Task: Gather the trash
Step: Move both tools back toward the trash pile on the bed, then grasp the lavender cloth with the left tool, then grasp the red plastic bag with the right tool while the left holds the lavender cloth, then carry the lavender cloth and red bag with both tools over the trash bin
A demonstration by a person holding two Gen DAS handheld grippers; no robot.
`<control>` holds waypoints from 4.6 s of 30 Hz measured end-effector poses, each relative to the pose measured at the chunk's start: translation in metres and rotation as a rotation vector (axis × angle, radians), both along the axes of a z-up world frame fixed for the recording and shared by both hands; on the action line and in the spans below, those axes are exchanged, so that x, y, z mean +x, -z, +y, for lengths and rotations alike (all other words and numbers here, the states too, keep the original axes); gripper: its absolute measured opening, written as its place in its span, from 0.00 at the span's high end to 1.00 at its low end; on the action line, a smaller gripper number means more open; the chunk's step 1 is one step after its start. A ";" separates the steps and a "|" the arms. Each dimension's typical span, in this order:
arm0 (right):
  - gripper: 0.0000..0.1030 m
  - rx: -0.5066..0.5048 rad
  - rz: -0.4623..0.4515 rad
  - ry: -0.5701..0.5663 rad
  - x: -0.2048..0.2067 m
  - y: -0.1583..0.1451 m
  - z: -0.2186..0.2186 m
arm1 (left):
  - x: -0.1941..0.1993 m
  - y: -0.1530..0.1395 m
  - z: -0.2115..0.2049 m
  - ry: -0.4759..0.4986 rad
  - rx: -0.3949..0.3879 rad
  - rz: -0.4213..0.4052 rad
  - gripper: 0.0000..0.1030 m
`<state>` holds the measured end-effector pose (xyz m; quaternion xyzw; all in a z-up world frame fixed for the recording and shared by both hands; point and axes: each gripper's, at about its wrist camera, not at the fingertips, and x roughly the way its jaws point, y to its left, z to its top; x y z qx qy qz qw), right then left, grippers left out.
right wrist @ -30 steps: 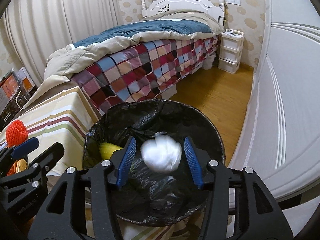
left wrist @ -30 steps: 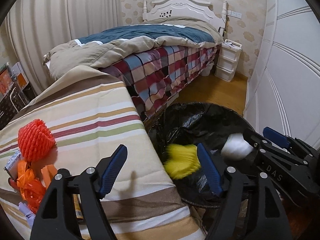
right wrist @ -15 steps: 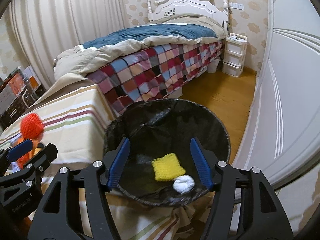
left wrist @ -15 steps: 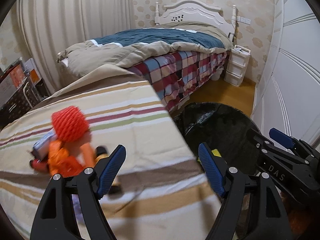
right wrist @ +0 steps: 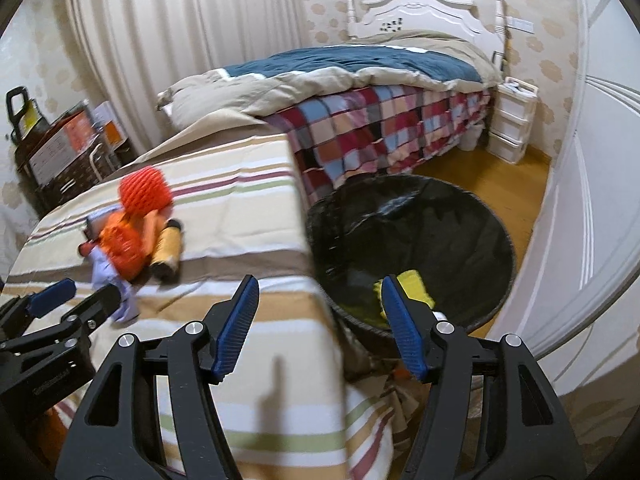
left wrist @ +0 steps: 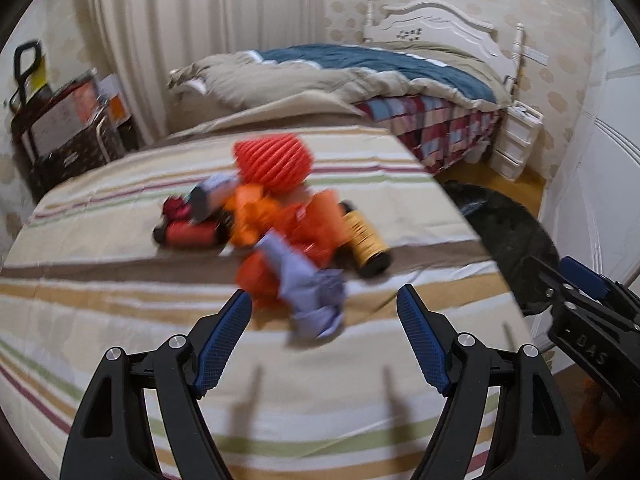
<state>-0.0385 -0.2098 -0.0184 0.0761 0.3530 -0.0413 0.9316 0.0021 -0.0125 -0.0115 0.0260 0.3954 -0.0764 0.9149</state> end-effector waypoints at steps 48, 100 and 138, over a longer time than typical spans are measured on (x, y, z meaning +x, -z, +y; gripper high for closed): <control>0.40 -0.002 0.053 -0.192 0.012 0.012 0.078 | -0.020 0.010 0.077 -0.025 -0.037 0.020 0.81; 0.40 -0.088 0.001 -0.266 0.014 -0.016 0.130 | -0.014 -0.005 0.117 -0.087 -0.076 -0.028 0.81; 0.40 -0.041 0.026 0.150 0.045 0.009 -0.099 | 0.048 -0.010 -0.115 0.259 -0.029 -0.042 0.81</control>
